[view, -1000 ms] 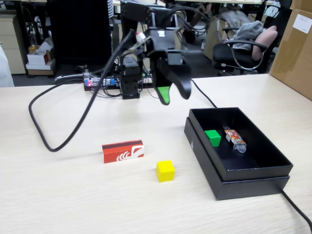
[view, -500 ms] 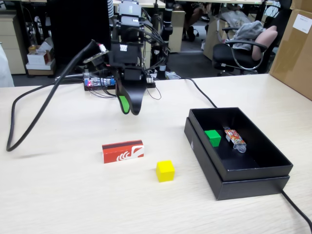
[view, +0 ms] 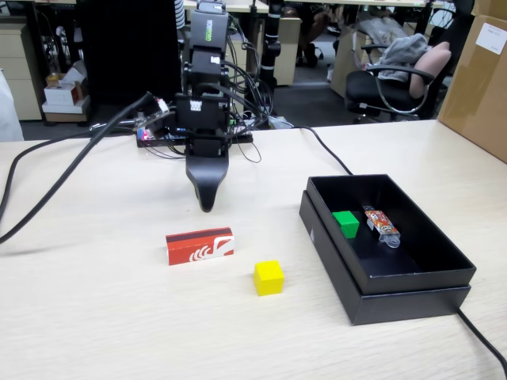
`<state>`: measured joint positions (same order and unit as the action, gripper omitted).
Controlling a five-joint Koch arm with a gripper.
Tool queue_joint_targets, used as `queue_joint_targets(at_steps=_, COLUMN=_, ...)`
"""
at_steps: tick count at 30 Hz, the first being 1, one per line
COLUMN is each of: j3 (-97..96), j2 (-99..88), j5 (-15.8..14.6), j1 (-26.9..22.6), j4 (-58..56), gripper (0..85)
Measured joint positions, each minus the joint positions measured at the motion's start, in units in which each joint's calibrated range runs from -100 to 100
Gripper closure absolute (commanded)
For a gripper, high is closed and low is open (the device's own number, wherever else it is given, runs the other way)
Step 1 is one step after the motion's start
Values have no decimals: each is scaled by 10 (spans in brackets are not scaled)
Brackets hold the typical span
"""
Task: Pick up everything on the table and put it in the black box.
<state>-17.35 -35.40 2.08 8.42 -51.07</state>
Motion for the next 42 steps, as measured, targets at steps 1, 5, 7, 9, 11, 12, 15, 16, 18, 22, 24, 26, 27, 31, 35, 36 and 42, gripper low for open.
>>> queue_joint_targets(at_steps=1, j3=26, j2=30, j5=-4, j1=0, j4=-1, gripper=391)
queue_joint_targets(at_steps=5, j3=64, j2=86, j5=-12, j1=-1, j4=0, gripper=391)
queue_joint_targets(at_steps=7, j3=89, j2=127, j5=-16, j1=-2, j4=0, gripper=391)
queue_joint_targets(at_steps=9, j3=98, j2=141, j5=-17, j1=-1, j4=0, gripper=391)
queue_joint_targets(at_steps=11, j3=112, j2=163, j5=-17, j1=-1, j4=0, gripper=390)
queue_joint_targets(at_steps=12, j3=117, j2=177, j5=-17, j1=-1, j4=0, gripper=390)
queue_joint_targets(at_steps=15, j3=139, j2=223, j5=-17, j1=0, j4=0, gripper=390)
queue_joint_targets(at_steps=16, j3=148, j2=239, j5=-17, j1=1, j4=0, gripper=390)
queue_joint_targets(at_steps=18, j3=164, j2=269, j5=-17, j1=2, j4=0, gripper=392)
queue_joint_targets(at_steps=22, j3=167, j2=293, j5=-17, j1=3, j4=1, gripper=434)
queue_joint_targets(at_steps=24, j3=168, j2=293, j5=-17, j1=2, j4=1, gripper=451)
queue_joint_targets(at_steps=26, j3=167, j2=294, j5=-17, j1=1, j4=1, gripper=531)
queue_joint_targets(at_steps=27, j3=167, j2=294, j5=-17, j1=0, j4=1, gripper=575)
queue_joint_targets(at_steps=31, j3=167, j2=294, j5=-16, j1=1, j4=1, gripper=751)
queue_joint_targets(at_steps=35, j3=168, j2=294, j5=-17, j1=1, j4=2, gripper=763)
queue_joint_targets(at_steps=36, j3=167, j2=294, j5=-17, j1=1, j4=2, gripper=763)
queue_joint_targets(at_steps=42, j3=163, j2=291, j5=-15, j1=1, j4=2, gripper=802)
